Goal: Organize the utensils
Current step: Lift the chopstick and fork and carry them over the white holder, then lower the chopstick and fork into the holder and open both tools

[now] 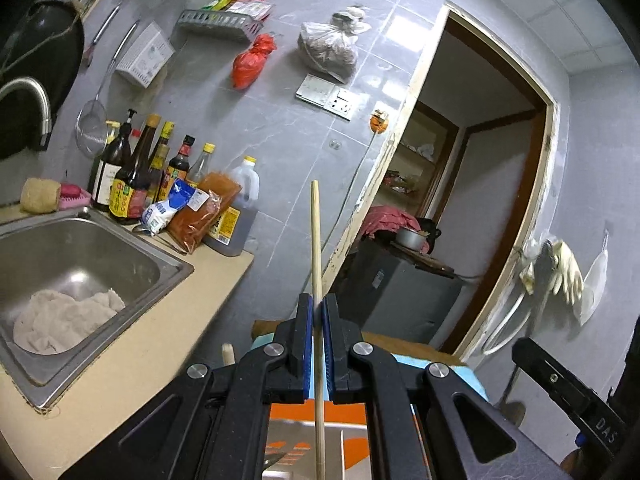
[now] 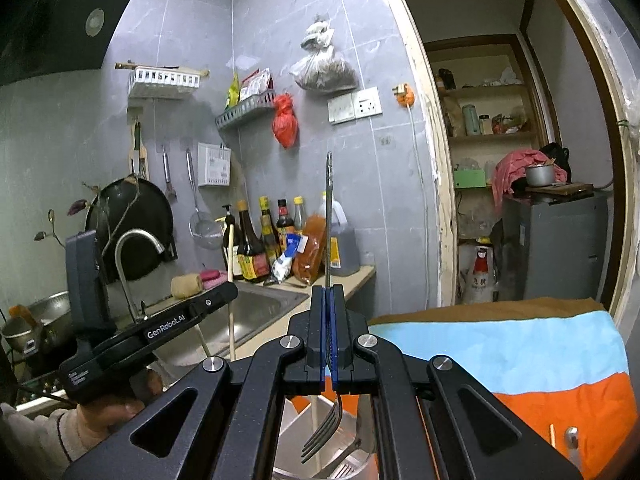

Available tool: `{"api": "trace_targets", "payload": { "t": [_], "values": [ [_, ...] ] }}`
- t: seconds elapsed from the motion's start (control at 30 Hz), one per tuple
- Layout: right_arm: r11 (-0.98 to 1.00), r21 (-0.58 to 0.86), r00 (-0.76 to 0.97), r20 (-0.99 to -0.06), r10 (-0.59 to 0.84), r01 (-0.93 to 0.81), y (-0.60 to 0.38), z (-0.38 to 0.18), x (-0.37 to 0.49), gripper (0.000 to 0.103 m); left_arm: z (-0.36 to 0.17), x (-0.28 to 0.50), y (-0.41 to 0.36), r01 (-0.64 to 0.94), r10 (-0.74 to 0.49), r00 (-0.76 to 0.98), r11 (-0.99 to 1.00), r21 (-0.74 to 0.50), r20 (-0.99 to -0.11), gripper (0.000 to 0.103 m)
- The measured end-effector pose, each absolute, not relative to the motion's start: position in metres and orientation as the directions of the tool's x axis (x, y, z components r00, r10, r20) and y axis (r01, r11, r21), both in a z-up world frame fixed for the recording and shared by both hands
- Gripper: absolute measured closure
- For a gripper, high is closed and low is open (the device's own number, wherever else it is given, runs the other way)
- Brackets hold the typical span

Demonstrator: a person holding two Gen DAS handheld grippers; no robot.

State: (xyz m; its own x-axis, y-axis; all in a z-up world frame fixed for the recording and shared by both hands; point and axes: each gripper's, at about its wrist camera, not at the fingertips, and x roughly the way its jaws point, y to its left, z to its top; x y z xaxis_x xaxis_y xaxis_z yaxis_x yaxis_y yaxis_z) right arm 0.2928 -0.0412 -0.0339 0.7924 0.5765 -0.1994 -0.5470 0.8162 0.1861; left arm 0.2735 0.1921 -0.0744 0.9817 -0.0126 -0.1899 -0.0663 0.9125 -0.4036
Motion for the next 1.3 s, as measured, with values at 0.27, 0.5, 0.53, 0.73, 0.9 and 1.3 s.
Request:
{"api": "trace_targets", "payload": {
  "t": [0.27, 0.5, 0.53, 0.73, 0.9, 1.3],
  "values": [
    [0.805, 0.205, 0.774, -0.226, 0.592, -0.556, -0.036, -0.054, 0.297, 0.101, -0.084, 0.264, 0.183, -0.062, -0.020, 0.976, 0.929, -0.364, -0.219, 0.098],
    [0.795, 0.235, 0.760, -0.239, 0.605, -0.559, -0.036, -0.064, 0.298, 0.101, -0.087, 0.257, 0.183, -0.063, -0.039, 0.965, 0.926, -0.373, -0.260, 0.098],
    [0.795, 0.238, 0.759, -0.242, 0.605, -0.558, -0.036, -0.064, 0.298, 0.101, -0.088, 0.256, 0.184, -0.062, -0.044, 0.963, 0.924, -0.377, -0.266, 0.098],
    [0.795, 0.251, 0.749, -0.270, 0.605, -0.552, -0.037, -0.067, 0.296, 0.101, -0.084, 0.249, 0.188, -0.063, -0.057, 0.957, 0.917, -0.395, -0.285, 0.095],
    [0.791, 0.269, 0.746, -0.269, 0.610, -0.550, -0.041, -0.061, 0.292, 0.100, -0.079, 0.243, 0.191, -0.063, -0.063, 0.955, 0.912, -0.405, -0.291, 0.083],
    [0.806, 0.295, 0.785, -0.217, 0.580, -0.513, -0.080, -0.018, 0.279, 0.087, -0.034, 0.230, 0.164, -0.033, -0.068, 0.967, 0.921, -0.388, -0.244, 0.036]
  ]
}}
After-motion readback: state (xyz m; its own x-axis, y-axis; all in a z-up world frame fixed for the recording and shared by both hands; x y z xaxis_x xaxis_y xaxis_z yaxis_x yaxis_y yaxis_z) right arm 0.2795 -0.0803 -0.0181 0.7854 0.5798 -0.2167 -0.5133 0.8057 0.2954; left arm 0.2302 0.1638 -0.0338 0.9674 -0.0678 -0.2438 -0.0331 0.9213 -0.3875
